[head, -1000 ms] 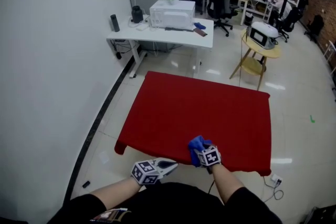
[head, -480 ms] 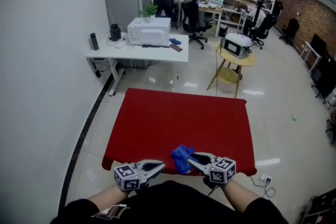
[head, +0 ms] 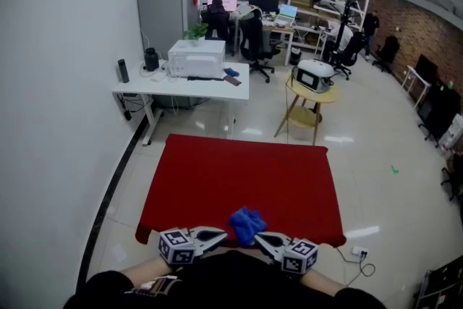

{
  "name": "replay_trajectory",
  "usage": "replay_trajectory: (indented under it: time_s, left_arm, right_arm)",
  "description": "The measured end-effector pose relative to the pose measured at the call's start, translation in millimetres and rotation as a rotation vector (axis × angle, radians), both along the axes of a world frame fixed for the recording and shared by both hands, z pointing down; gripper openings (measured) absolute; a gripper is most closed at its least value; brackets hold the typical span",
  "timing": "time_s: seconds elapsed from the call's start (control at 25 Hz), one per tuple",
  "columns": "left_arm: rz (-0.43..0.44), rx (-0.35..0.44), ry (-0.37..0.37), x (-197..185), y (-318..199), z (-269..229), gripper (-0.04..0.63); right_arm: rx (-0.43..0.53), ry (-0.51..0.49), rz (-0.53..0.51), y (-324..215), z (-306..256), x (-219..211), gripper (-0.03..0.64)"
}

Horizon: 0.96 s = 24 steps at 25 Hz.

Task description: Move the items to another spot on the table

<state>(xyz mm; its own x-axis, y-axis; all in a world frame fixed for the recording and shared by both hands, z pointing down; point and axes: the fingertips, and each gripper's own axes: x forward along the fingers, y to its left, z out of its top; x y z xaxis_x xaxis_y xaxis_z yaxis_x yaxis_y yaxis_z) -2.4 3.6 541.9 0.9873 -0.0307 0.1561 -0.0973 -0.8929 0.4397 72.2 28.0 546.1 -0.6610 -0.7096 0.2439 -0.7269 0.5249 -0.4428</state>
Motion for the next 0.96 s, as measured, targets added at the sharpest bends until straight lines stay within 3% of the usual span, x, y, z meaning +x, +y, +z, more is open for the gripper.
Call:
replay_trajectory:
  time_s: [0.96]
  left_arm:
    - [-0.11, -0.018, 0.033, -38, -5, -3, -0.008]
  right_arm:
    - [0.013, 0.007, -0.058, -2, -4, -26, -0.017]
